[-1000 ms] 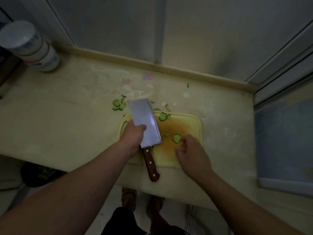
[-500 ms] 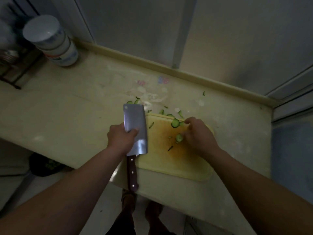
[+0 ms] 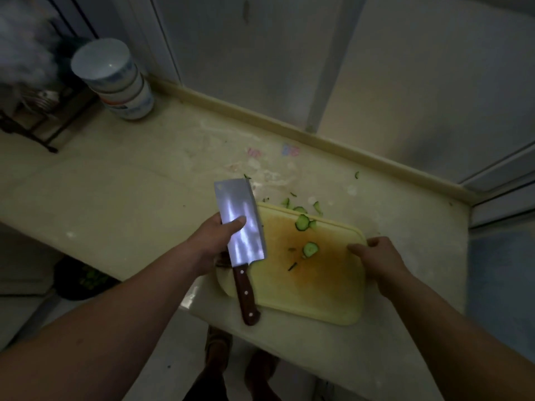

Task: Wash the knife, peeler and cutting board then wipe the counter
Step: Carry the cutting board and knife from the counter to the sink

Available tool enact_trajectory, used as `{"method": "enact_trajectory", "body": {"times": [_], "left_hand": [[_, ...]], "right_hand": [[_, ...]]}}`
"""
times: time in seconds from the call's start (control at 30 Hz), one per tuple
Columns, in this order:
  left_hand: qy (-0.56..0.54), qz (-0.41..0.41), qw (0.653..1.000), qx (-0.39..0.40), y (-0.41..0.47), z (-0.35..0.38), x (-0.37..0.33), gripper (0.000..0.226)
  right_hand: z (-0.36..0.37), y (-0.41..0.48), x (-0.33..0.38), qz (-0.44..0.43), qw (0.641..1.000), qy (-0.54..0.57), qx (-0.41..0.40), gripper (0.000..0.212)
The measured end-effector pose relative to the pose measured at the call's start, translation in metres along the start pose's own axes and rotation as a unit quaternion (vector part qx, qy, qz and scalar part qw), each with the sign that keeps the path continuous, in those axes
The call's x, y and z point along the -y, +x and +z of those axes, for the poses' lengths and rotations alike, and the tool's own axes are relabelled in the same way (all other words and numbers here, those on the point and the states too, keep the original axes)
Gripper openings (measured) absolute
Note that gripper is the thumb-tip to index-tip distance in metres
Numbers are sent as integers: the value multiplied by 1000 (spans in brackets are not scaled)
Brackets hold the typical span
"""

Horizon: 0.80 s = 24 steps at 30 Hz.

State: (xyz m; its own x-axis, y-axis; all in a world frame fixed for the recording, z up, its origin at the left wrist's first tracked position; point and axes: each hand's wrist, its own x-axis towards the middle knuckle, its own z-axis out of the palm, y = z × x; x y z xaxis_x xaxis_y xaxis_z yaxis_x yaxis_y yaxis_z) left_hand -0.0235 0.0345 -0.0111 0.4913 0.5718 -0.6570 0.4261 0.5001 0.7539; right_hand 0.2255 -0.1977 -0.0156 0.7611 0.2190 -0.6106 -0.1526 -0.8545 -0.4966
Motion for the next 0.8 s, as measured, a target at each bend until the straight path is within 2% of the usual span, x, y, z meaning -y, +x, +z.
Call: {"method": "enact_trajectory", "body": {"times": [0.1, 0.23, 0.33, 0.47, 0.63, 0.7, 0.8], "left_hand": [[-10, 14, 1000, -19, -7, -16, 6, 32], [-54, 48, 996, -59, -23, -34, 8, 27], [-72, 73, 989, -104, -33, -48, 11, 36], [-96, 97, 974, -183, -60, -82, 15, 35], [-177, 110, 938, -278, -107, -141, 15, 30], [-216, 107, 917, -318, -125, -170, 14, 25], [-252, 98, 898, -347, -150, -223, 17, 32]], "right_hand": [[4, -9, 6, -28, 999, 22, 21, 38], [15, -26, 36, -106, 991, 67, 41, 50], [25, -35, 69, -170, 983, 56, 35, 53], [51, -54, 114, -227, 971, 25, 70, 55], [99, -96, 156, -286, 946, -15, 154, 70], [115, -112, 171, -286, 937, -10, 198, 69], [143, -143, 199, -282, 919, -31, 273, 60]]}}
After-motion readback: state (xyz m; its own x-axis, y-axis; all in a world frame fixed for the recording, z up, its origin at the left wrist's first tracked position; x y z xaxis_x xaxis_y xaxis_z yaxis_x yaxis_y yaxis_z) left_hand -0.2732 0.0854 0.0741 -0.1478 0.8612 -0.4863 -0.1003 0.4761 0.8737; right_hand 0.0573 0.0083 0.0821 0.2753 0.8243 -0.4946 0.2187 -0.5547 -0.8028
